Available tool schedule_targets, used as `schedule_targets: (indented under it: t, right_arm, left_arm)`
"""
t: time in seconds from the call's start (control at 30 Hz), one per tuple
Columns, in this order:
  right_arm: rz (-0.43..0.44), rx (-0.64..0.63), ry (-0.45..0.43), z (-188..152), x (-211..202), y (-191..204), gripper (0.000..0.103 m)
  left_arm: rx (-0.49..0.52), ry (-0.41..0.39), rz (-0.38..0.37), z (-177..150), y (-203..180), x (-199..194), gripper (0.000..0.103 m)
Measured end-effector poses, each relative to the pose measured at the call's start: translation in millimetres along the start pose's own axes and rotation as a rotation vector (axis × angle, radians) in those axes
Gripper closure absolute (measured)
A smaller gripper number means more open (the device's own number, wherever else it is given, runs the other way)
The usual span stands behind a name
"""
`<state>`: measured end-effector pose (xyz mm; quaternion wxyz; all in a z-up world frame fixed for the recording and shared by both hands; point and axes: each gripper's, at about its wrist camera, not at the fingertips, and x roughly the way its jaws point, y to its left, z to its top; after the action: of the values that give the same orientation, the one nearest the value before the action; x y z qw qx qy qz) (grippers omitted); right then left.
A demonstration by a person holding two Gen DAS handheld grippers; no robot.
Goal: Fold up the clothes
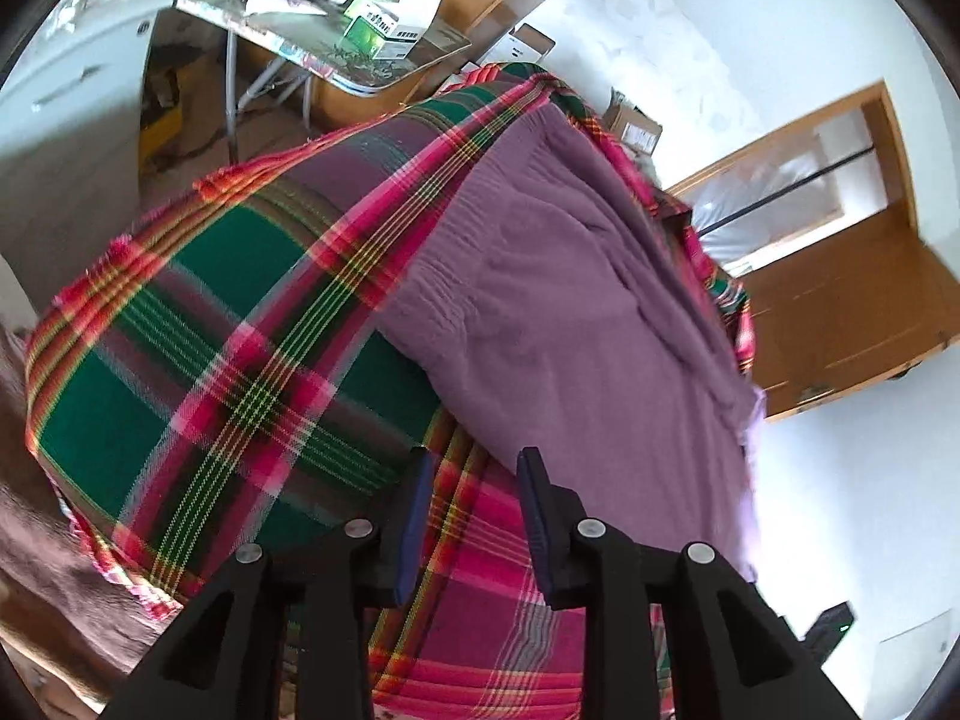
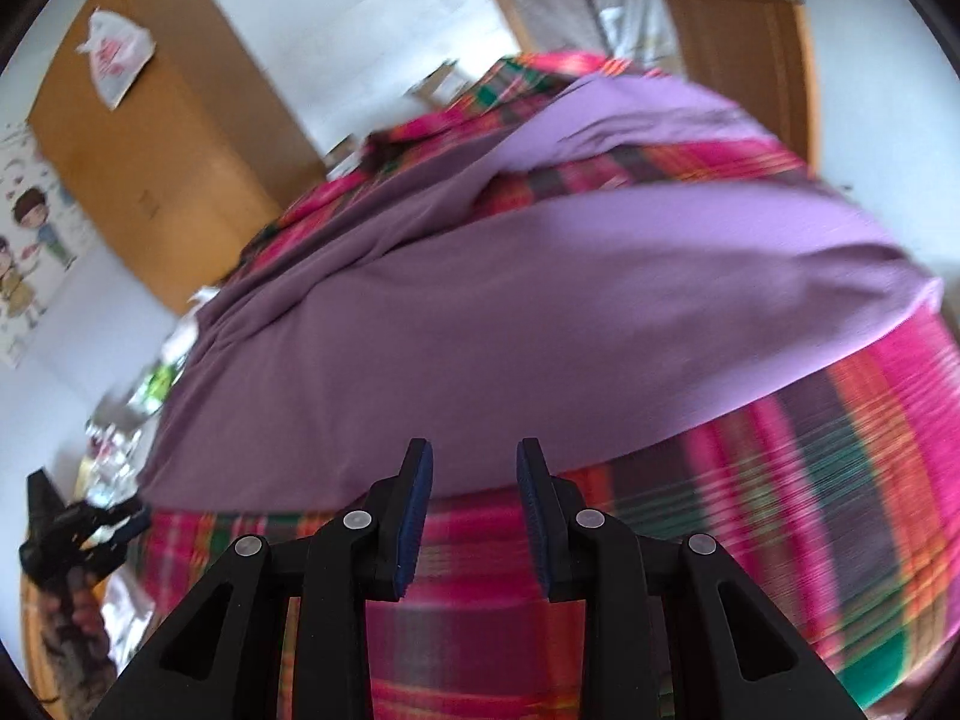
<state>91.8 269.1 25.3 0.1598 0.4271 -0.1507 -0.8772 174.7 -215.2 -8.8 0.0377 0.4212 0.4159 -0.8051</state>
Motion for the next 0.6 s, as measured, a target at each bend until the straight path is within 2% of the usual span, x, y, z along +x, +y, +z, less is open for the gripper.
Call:
schedule_targets:
  t: [0.07, 0.17, 0.23, 0.5, 0.6]
  right_arm:
    - [0.011, -0.003, 0.020, -4, 9, 7, 0.059]
    - [-0.005, 0.012, 0.031, -5, 20, 13, 0.055]
    - [-0.013, 0.020, 0.007, -4, 20, 15, 0.050]
    - [-0.038, 0.058, -0.031, 5, 33, 19, 0.047]
    - [-0.014, 0.141, -0.063, 6, 31, 11, 0.047]
  left_arm:
    - [-0.014, 0.008, -0.018, 2, 4, -1, 0.073]
    - [-0.061, 0.019, -0.054, 8, 15, -3, 0.072]
    - [-0.091, 0.017, -0.083, 10, 18, -2, 0.072]
    - [-0.128, -0.001, -0.101, 21, 15, 5, 0.066]
    - [-0.162, -0.007, -0.119, 26, 17, 9, 0.066]
